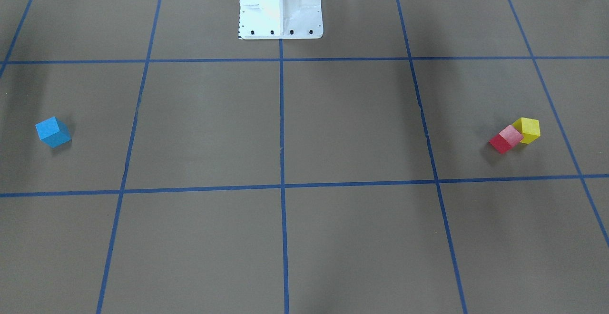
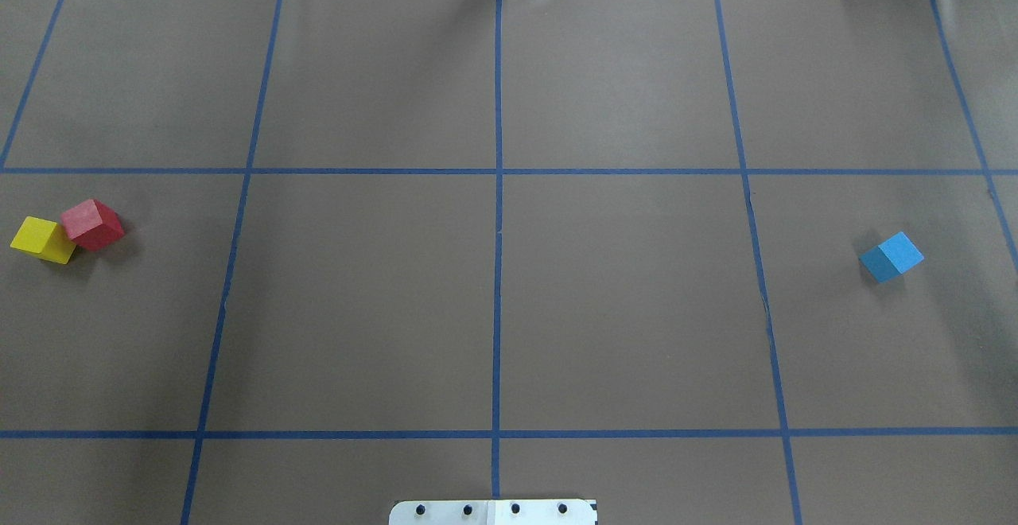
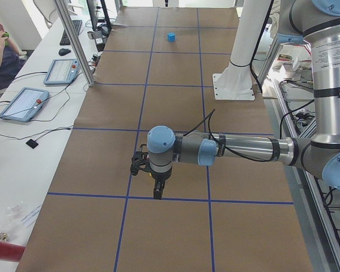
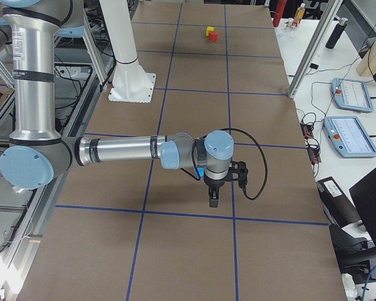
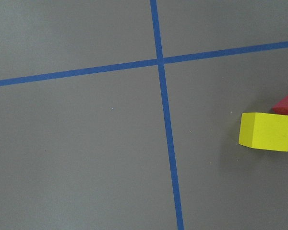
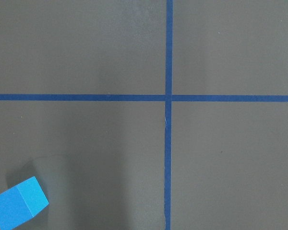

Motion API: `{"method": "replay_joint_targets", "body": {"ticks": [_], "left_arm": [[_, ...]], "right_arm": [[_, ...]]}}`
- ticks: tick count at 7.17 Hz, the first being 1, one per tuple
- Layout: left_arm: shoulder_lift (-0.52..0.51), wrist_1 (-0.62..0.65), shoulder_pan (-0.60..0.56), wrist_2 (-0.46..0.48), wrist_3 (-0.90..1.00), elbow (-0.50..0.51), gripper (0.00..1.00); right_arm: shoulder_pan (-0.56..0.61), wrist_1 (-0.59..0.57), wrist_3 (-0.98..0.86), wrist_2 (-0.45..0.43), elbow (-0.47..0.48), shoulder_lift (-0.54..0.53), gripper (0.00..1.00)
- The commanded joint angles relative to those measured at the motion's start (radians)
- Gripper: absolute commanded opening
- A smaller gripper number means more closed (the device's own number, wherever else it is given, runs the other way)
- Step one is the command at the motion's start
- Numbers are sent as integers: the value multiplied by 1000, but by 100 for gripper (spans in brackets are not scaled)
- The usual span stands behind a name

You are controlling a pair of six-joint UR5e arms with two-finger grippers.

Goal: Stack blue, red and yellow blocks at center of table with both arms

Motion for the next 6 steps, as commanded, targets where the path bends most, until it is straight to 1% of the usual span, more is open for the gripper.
{"method": "replay_joint_targets", "body": {"ticks": [1, 3, 4, 5, 6], "left_arm": [[4, 1, -1, 1, 0, -10, 100], [1, 3, -1, -6, -2, -10, 100], [-3, 1, 1, -11, -2, -8, 100], [-11, -2, 2, -2, -9, -11, 100], [-11, -3, 2, -2, -9, -23, 100]], "right_arm": [[0, 0, 1, 5, 4, -1, 100], [0, 3, -1, 2, 1, -1, 100], [0, 12, -11, 5, 24, -4, 100], [-6, 9, -16, 6, 38, 20, 100], [-53, 6, 2, 11, 42, 57, 100]]}}
